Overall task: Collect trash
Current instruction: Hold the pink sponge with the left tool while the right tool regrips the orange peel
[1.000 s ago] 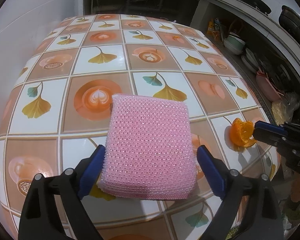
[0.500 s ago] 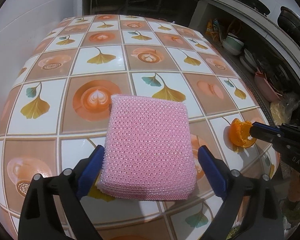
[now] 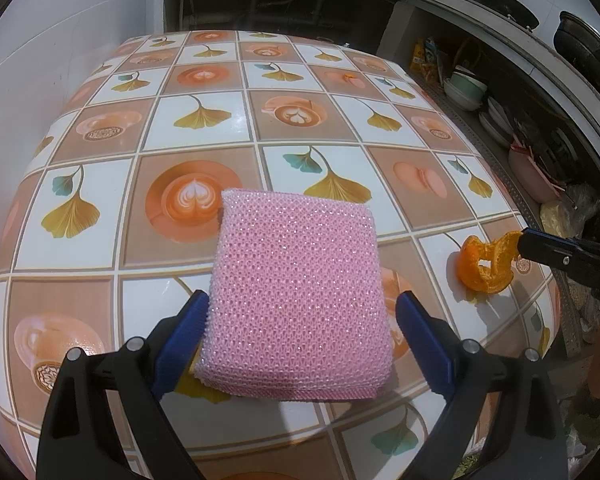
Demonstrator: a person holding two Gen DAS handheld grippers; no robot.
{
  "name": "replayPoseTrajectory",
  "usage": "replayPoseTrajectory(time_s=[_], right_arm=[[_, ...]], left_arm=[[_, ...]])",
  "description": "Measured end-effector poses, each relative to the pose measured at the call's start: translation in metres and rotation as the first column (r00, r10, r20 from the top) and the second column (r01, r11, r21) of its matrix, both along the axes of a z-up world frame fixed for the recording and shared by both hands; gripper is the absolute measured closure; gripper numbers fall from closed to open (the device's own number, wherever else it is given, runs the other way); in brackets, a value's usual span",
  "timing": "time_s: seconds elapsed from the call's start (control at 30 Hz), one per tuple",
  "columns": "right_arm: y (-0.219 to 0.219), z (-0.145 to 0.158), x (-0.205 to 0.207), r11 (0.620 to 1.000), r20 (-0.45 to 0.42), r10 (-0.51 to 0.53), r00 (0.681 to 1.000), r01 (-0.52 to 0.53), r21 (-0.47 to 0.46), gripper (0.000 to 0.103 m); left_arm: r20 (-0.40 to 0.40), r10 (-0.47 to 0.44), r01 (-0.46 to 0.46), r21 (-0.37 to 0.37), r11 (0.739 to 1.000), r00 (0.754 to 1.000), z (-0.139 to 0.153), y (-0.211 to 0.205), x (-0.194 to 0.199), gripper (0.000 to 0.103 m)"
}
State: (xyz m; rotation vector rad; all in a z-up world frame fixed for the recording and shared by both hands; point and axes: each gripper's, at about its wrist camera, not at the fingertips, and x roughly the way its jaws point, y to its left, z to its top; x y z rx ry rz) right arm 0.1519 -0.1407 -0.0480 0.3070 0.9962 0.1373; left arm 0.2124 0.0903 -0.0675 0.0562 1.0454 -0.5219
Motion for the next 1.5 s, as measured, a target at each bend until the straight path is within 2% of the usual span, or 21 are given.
replayPoseTrajectory(time_s=[0.3, 0.5, 0.7, 1.03, 1.2, 1.27, 1.5], right_arm=[[0.005, -0.016, 0.004, 1.0, -0.033, 0.007, 0.999, -0.007, -0.007, 0.101], [0.013, -0.024, 0.005, 0.995, -0.051, 0.02, 0.999, -0.025, -0.099, 0.1], [0.017, -0.022, 0.004, 0.987, -0.041, 0.035, 0.999, -0.041, -0.153, 0.096], [0.017, -0.003, -0.002, 0.992, 0.045, 0.065, 0.997, -0.06, -0.11, 0.082], [0.01, 0.005, -0.004, 0.995, 0.076, 0.04, 0.996, -0.033, -0.091, 0.068], [0.005, 0.004, -0.004, 0.996, 0.071, 0.026, 0.997, -0.02, -0.085, 0.061], [0.0, -0.009, 0.0, 0.998, 0.014, 0.008, 1.0, -0.007, -0.058, 0.055]], left_arm=[[0.0, 0.002, -0.002, -0.002, 1.0, 1.0, 0.0, 0.0, 0.0, 0.01], [0.002, 0.002, -0.002, -0.003, 1.0, 1.0, 0.0, 0.0, 0.0, 0.01], [0.003, 0.0, 0.0, -0.001, 1.0, 1.0, 0.0, 0.0, 0.001, 0.01], [0.004, 0.0, 0.0, 0.0, 1.0, 1.0, 0.0, -0.001, 0.0, 0.009], [0.004, 0.018, -0.018, -0.009, 1.0, 1.0, 0.001, 0.001, 0.002, 0.009], [-0.001, 0.025, -0.025, -0.017, 1.0, 1.0, 0.001, 0.002, 0.004, 0.009], [0.002, 0.031, -0.031, 0.0, 1.0, 1.0, -0.001, -0.003, 0.011, 0.007]])
